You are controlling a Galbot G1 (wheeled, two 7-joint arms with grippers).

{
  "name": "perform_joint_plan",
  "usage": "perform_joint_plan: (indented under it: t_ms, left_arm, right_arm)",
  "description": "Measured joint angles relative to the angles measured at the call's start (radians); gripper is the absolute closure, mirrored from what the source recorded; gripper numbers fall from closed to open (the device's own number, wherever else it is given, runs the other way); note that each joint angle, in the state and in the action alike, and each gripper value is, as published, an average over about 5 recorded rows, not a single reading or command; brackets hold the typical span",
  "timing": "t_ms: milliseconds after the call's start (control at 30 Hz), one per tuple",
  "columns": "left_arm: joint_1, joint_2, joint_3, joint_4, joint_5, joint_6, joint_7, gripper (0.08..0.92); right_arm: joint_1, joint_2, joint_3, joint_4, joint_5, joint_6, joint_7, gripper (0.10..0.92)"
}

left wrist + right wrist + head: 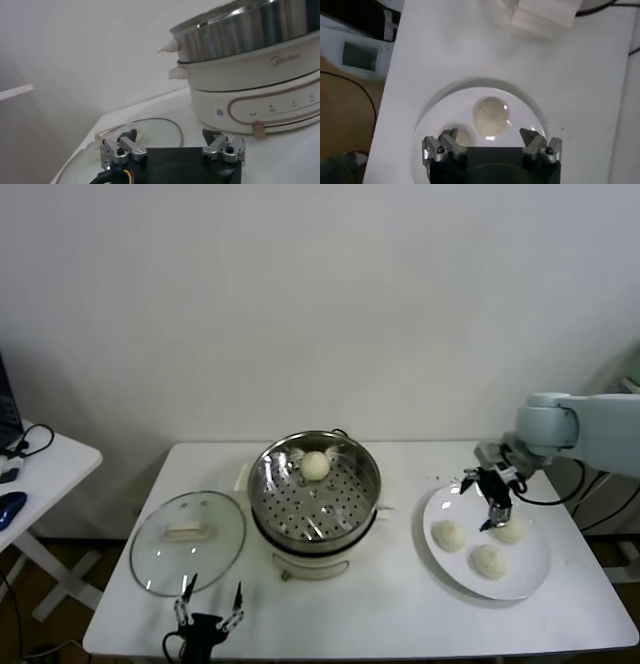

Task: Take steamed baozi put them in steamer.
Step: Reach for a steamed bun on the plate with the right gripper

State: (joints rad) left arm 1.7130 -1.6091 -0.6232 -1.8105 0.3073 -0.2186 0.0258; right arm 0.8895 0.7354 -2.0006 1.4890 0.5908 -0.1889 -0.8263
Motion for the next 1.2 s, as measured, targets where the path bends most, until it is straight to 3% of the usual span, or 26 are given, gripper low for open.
perform_joint_plan:
  t_ms: [833,1200]
  left_arm:
    - [0.005,0.0,-0.034,0.02,0.012,-0.008,-0.004,0.177]
    - [0.004,0.0,-0.037,0.016,0.012,-0.008,-0.005,0.177]
  right_arm:
    - [-0.397,0.064,0.28,-0.225,-0.123,-0.079,0.031,0.212]
    - [-0.441,0.069,0.329,-0.241,-0.149,-0.09,0.037,0.428]
